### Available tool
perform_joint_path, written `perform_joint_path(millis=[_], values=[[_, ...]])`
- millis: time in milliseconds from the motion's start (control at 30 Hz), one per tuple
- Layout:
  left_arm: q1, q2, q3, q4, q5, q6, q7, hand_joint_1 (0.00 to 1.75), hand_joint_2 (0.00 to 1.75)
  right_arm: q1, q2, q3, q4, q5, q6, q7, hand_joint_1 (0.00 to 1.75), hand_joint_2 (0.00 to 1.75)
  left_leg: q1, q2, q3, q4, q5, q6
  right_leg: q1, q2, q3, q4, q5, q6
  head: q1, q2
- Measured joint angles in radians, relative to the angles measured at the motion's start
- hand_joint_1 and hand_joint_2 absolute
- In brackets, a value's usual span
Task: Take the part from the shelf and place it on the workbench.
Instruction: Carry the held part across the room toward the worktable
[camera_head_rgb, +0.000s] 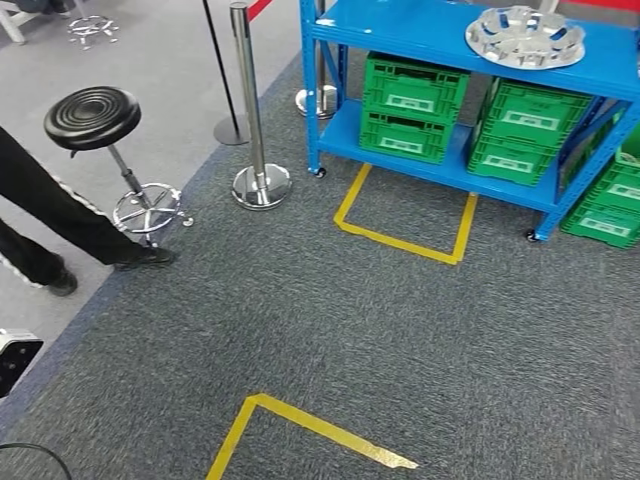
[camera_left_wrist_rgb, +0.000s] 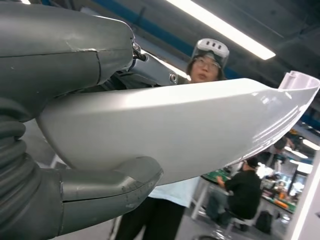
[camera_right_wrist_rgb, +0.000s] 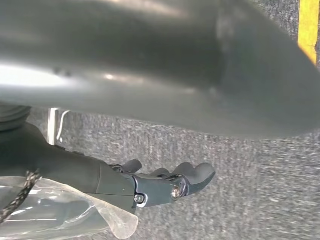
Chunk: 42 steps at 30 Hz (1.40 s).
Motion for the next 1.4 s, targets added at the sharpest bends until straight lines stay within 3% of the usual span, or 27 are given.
perform_joint_path(millis=[33,100,167,200,267,300,333,400,467,533,600,667,700,733,767,833,900,967,1000,1067,1133,1200,1233,1267,1333,1400], values=[[0.000,0.001,0.003,0.000,0.001,0.000,-0.001,1.43,1.75,0.000,0.000,0.000,0.003,0.002,-0.003,-0.001,0.00,0.00,-0.001,0.026,-0.014,0.032,-0.021,-0.004,-0.002,-0.014,0.001,-0.003,0.003,-0.005,-0.004,0.000],[0.000,0.001,0.005,0.000,0.003,-0.001,-0.004,1.43,1.75,0.002,-0.001,0.000,0.008,0.004,-0.006,-0.002,0.00,0.00,-0.001,0.077,-0.064,0.151,-0.088,-0.011,-0.001,-0.043,0.000,-0.004,0.002,-0.010,-0.010,0.000],[0.001,-0.001,0.005,0.000,0.003,-0.002,-0.006,1.43,1.75,0.003,-0.002,0.000,0.012,0.005,-0.006,-0.003,0.00,0.00,0.002,0.091,-0.106,0.255,-0.128,-0.017,0.001,-0.074,0.000,-0.004,0.000,-0.010,-0.010,0.000],[0.001,-0.001,0.005,0.000,0.004,-0.002,-0.006,1.43,1.75,0.002,-0.002,0.000,0.014,0.005,-0.006,-0.003,0.00,0.00,0.003,0.094,-0.103,0.258,-0.120,-0.018,0.001,-0.089,0.000,-0.004,-0.001,-0.010,-0.010,0.000],[0.001,-0.001,0.006,0.000,0.004,-0.002,-0.007,1.43,1.75,0.001,-0.002,0.000,0.018,0.006,-0.006,-0.004,0.00,0.00,0.002,0.112,-0.040,0.151,-0.062,-0.014,0.001,-0.115,0.005,-0.003,-0.006,-0.006,-0.010,0.000],[0.001,-0.001,0.007,0.000,0.004,-0.002,-0.007,1.43,1.75,0.000,-0.002,0.000,0.019,0.006,-0.006,-0.004,0.00,0.00,-0.002,0.137,-0.001,0.081,-0.039,-0.009,0.003,-0.127,0.008,-0.003,-0.009,-0.002,-0.011,0.000],[0.000,-0.001,0.009,0.000,0.004,-0.002,-0.007,1.43,1.75,-0.001,-0.002,0.000,0.021,0.006,-0.006,-0.004,0.00,0.00,-0.007,0.156,0.028,0.027,-0.024,-0.002,0.006,-0.137,0.011,-0.003,-0.012,0.003,-0.011,0.000],[0.001,-0.001,0.013,0.000,0.005,-0.002,-0.007,1.43,1.75,-0.003,-0.002,0.000,0.023,0.007,-0.006,-0.005,0.00,0.00,-0.015,0.174,0.042,-0.010,-0.025,0.011,0.012,-0.156,0.014,-0.002,-0.017,0.011,-0.011,0.000],[0.006,-0.001,0.018,0.000,0.005,-0.002,-0.008,1.43,1.75,-0.004,-0.002,0.000,0.025,0.007,-0.006,-0.006,0.00,0.00,-0.014,0.149,0.038,-0.012,-0.022,0.022,0.012,-0.172,0.017,-0.004,-0.022,0.021,-0.011,0.000],[0.007,-0.002,0.021,0.000,0.004,-0.002,-0.010,1.43,1.75,-0.007,-0.002,0.001,0.026,0.007,-0.006,-0.006,0.00,0.00,-0.010,0.128,0.039,-0.018,-0.018,0.033,0.009,-0.136,0.007,0.024,-0.047,0.032,-0.008,0.000],[0.005,-0.005,0.022,0.000,0.004,-0.002,-0.013,1.43,1.75,-0.008,-0.002,0.000,0.027,0.007,-0.006,-0.007,0.00,0.00,-0.007,0.109,0.037,-0.020,-0.014,0.042,0.007,-0.076,-0.043,0.130,-0.105,0.037,-0.005,0.000],[0.005,-0.008,0.021,0.000,0.002,-0.004,-0.015,1.43,1.75,-0.002,-0.002,0.000,0.028,0.007,-0.006,-0.007,0.00,0.00,-0.008,0.084,0.034,-0.020,-0.013,0.046,0.007,-0.053,-0.110,0.259,-0.150,0.035,-0.004,0.000],[0.005,-0.010,0.021,0.000,0.000,-0.006,-0.016,1.43,1.75,0.001,-0.002,0.000,0.028,0.008,-0.007,-0.007,0.00,0.00,-0.008,0.070,0.033,-0.020,-0.012,0.046,0.007,-0.050,-0.129,0.285,-0.146,0.033,-0.004,0.000],[0.005,-0.012,0.020,0.000,-0.002,-0.008,-0.016,1.43,1.75,0.003,-0.002,0.000,0.028,0.008,-0.007,-0.007,0.00,0.00,-0.008,0.056,0.034,-0.020,-0.012,0.046,0.007,-0.048,-0.129,0.272,-0.122,0.031,-0.004,0.000],[0.005,-0.013,0.019,0.000,-0.005,-0.010,-0.016,1.43,1.75,0.003,-0.002,0.000,0.028,0.009,-0.007,-0.007,0.00,0.00,-0.008,0.043,0.035,-0.019,-0.012,0.046,0.007,-0.040,-0.111,0.220,-0.082,0.028,-0.004,0.000],[0.004,-0.016,0.017,0.000,-0.011,-0.014,-0.016,1.43,1.75,0.002,-0.002,0.000,0.028,0.010,-0.006,-0.007,0.00,0.00,-0.009,0.018,0.034,-0.014,-0.013,0.042,0.003,0.009,-0.058,0.086,-0.013,0.021,-0.005,0.000],[0.002,-0.018,0.014,0.000,-0.016,-0.017,-0.016,1.43,1.75,0.003,-0.002,0.000,0.027,0.011,-0.005,-0.006,0.00,0.00,-0.007,-0.005,0.026,-0.010,-0.012,0.031,-0.001,0.049,-0.027,0.017,0.004,0.017,-0.005,0.000],[0.002,-0.018,0.011,0.000,-0.019,-0.018,-0.016,1.43,1.75,0.005,-0.001,0.000,0.026,0.011,-0.003,-0.005,0.00,0.00,-0.003,-0.029,0.018,-0.010,-0.007,0.017,0.000,0.037,-0.019,0.010,0.003,0.013,-0.005,0.000],[0.003,-0.018,0.011,0.000,-0.019,-0.018,-0.015,1.43,1.75,0.005,-0.001,0.001,0.025,0.011,-0.002,-0.006,0.00,0.00,-0.003,-0.026,0.015,-0.008,-0.008,0.011,-0.001,0.024,-0.016,0.006,0.005,0.008,-0.006,0.000],[0.001,-0.016,0.010,0.000,-0.021,-0.018,-0.015,1.43,1.75,0.003,0.002,0.001,0.023,0.011,0.000,-0.006,0.00,0.00,-0.005,0.019,-0.009,0.046,-0.042,0.001,-0.004,-0.005,-0.011,0.000,0.008,-0.002,-0.012,0.000],[-0.005,-0.016,0.005,0.000,-0.022,-0.019,-0.015,1.43,1.75,0.005,0.003,0.001,0.022,0.011,0.000,-0.006,0.00,0.00,-0.004,0.075,-0.065,0.170,-0.107,-0.008,-0.001,-0.036,-0.009,-0.001,0.006,-0.008,-0.017,0.000],[-0.006,-0.018,-0.001,0.000,-0.023,-0.019,-0.014,1.43,1.75,0.007,0.003,0.001,0.022,0.011,0.000,-0.006,0.00,0.00,0.000,0.091,-0.106,0.261,-0.136,-0.013,0.001,-0.068,-0.007,-0.001,0.001,-0.009,-0.017,0.000],[-0.006,-0.018,-0.003,0.000,-0.024,-0.019,-0.014,1.43,1.75,0.006,0.003,0.001,0.021,0.011,0.000,-0.006,0.00,0.00,0.001,0.094,-0.101,0.257,-0.123,-0.014,0.001,-0.083,-0.006,-0.001,-0.001,-0.009,-0.017,0.000],[-0.006,-0.018,-0.004,0.000,-0.024,-0.020,-0.013,1.43,1.75,0.006,0.003,0.001,0.021,0.011,0.000,-0.006,0.00,0.00,0.001,0.099,-0.077,0.214,-0.094,-0.014,0.001,-0.097,-0.002,-0.001,-0.004,-0.007,-0.017,0.000],[-0.007,-0.018,-0.004,0.000,-0.024,-0.020,-0.013,1.43,1.75,0.004,0.004,0.001,0.021,0.011,0.000,-0.006,0.00,0.00,-0.004,0.139,-0.006,0.082,-0.037,-0.008,0.004,-0.121,0.006,0.000,-0.011,0.000,-0.017,0.000],[-0.010,-0.018,-0.005,0.000,-0.024,-0.019,-0.013,1.43,1.75,0.003,0.004,0.001,0.021,0.011,0.000,-0.006,0.00,0.00,-0.013,0.173,0.032,0.005,-0.021,0.005,0.010,-0.142,0.012,0.000,-0.018,0.010,-0.017,0.000]])
